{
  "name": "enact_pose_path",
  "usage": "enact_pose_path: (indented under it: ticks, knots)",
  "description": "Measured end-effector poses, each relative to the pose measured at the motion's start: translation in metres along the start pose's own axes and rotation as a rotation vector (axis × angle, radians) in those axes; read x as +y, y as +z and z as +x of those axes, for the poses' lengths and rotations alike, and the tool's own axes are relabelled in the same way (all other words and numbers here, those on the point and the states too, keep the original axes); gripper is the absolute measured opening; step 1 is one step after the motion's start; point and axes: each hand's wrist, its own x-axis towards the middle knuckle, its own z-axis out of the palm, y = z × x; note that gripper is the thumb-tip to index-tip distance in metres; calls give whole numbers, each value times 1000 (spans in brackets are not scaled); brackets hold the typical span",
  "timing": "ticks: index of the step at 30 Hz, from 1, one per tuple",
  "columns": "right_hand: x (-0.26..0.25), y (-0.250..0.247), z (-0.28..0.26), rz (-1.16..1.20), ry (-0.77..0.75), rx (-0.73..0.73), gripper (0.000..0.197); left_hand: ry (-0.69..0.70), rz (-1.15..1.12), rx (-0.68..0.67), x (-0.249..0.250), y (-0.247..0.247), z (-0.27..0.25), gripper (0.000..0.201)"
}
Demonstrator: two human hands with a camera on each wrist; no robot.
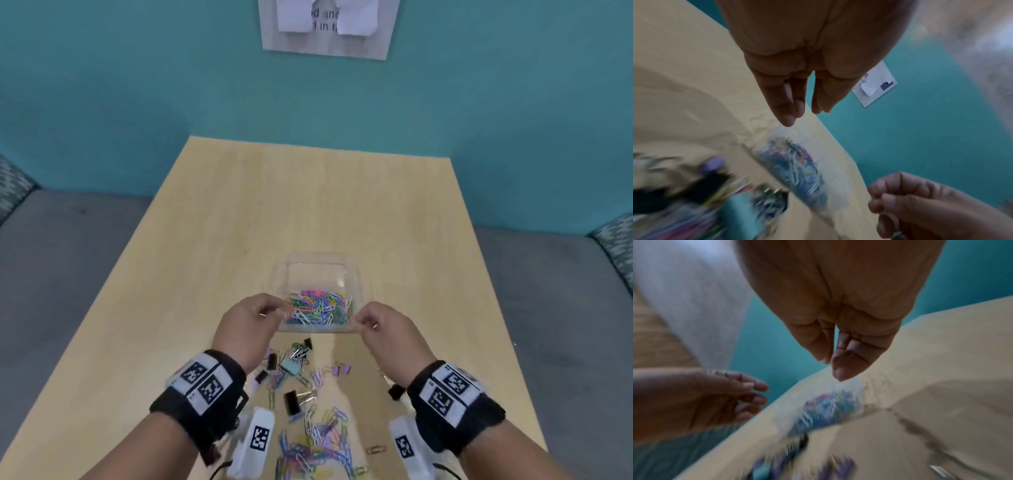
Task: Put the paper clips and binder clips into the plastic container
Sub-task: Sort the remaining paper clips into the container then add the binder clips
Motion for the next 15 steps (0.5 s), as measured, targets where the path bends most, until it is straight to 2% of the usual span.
enact_pose_path:
  ticks: [3, 6, 9, 11, 13, 15]
  knots:
    - [29, 19, -50, -292, -135, -220, 16, 28, 123, -79, -31, 3, -47, 8]
    - [50, 42, -91, -431, -246, -379, 16, 115, 272, -166, -64, 18, -94, 7]
    - [56, 56, -115, -497, -328, -362, 11, 188, 362, -211, -89, 32, -129, 12]
    - [59, 62, -122, -511, -367, -264, 14, 271, 419, -229, -97, 39, -144, 13]
    - [55, 65, -123, -540, -415, -184, 15, 319, 463, -243, -100, 41, -154, 24]
    - [48, 66, -121, -606, -469, -157, 16, 356, 521, -258, -98, 42, -162, 28]
